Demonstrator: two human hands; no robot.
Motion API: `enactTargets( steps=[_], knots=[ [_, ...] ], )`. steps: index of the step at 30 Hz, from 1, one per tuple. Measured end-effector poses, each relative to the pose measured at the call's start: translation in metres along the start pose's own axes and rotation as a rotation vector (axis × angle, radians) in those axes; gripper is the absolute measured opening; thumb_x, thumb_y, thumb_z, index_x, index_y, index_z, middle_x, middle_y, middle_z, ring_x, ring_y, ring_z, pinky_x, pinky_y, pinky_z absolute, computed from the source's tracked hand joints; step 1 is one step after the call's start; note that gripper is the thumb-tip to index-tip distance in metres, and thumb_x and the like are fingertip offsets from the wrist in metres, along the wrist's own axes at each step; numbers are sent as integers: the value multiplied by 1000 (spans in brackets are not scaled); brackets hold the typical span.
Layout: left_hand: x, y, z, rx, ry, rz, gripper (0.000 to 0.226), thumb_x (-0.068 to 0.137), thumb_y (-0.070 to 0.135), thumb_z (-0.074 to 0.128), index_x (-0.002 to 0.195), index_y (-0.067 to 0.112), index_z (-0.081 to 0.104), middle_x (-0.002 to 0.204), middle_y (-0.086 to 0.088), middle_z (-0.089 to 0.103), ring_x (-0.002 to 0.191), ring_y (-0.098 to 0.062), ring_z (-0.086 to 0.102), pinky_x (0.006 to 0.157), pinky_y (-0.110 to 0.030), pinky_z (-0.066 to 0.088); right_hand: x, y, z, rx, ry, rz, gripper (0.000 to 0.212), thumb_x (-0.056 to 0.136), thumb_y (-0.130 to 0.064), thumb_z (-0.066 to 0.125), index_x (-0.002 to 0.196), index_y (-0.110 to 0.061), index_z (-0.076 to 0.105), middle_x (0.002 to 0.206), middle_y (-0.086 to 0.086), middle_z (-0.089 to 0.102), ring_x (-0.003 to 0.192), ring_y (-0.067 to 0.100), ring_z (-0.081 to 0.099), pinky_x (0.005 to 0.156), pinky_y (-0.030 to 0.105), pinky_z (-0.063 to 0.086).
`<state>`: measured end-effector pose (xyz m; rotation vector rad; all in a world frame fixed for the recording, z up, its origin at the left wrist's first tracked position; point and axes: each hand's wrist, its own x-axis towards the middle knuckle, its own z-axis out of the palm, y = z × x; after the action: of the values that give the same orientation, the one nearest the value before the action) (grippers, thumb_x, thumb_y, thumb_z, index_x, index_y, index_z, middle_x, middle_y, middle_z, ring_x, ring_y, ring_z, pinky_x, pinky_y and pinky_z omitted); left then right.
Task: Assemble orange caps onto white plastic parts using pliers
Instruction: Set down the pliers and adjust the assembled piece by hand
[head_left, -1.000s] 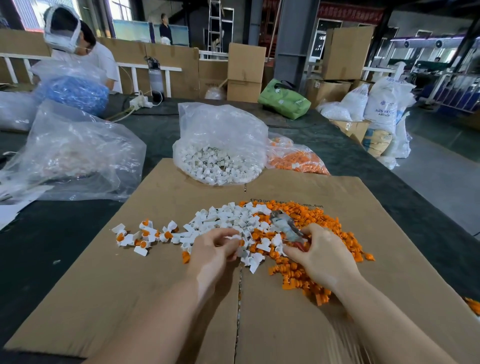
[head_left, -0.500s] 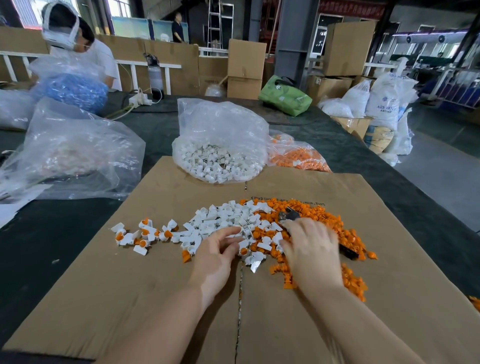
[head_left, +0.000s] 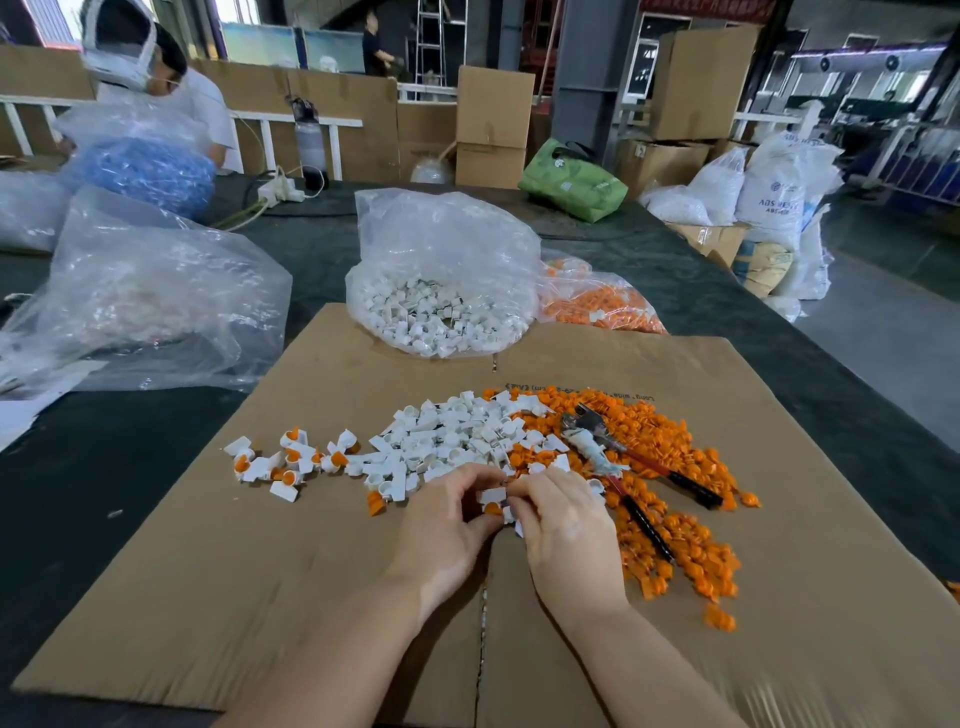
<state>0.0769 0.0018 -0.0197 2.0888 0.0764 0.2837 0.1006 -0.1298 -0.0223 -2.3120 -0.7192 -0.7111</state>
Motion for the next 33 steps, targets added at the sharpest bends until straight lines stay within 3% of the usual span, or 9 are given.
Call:
enactTargets(
  steps=[4,8,11,14,19,25,30,33],
  knots=[
    [-1,0,1,-44,26,-18,31,79,11,74,96,34,61,94,20,64,91,5,57,74,1,37,-2,-2,-4,58,-21,-46,15,74,4,73,82,-8,70,79,3,64,72,22,60,65,33,51],
    [-2,0,-1,-32,7,-14,36,78,13,75,99,37,58,97,25,61,95,9,55,77,1,37,-1,-3,-5,43,-55,-69,12,75,2,72,78,-9,69,78,2,63,72,21,60,64,34,51],
    [-3,1,-1,-34,-1,-12,39,75,12,77,99,37,58,92,24,61,88,13,55,75,-2,39,0,-4,-5,56,-56,-23,10,78,-1,70,78,-10,67,78,0,62,73,18,58,67,25,46],
    [-4,1,0,-66,24,-17,35,76,13,77,93,36,58,76,16,58,70,11,51,66,-4,39,-1,-5,-5,80,-47,-21,8,79,-2,68,80,-10,67,79,0,62,74,16,58,68,22,44],
    [-4,2,-1,-119,26,-40,36,78,9,75,89,38,57,80,0,60,69,1,52,67,-7,42,-1,-4,-6,72,-43,-23,14,76,2,72,82,-10,68,81,0,63,75,16,60,72,21,45],
    [-4,2,0,-125,11,-56,33,79,8,74,90,35,58,88,-8,64,77,-12,57,69,-9,43,-1,-3,-6,88,-35,-52,12,77,2,70,81,-9,68,80,1,62,74,17,58,68,28,50],
    [-5,1,1,-133,-13,-57,28,77,7,75,90,28,60,76,3,62,66,2,55,63,-9,43,-1,-4,-4,39,-57,-99,17,73,9,67,74,-8,65,74,4,59,66,24,52,54,38,47],
    [-5,0,2,-133,37,-49,33,78,10,75,91,35,57,74,6,59,67,3,53,65,-8,42,-1,-5,-5,46,-44,-91,11,80,1,64,81,-10,67,77,2,60,69,22,54,58,36,49]
  ],
)
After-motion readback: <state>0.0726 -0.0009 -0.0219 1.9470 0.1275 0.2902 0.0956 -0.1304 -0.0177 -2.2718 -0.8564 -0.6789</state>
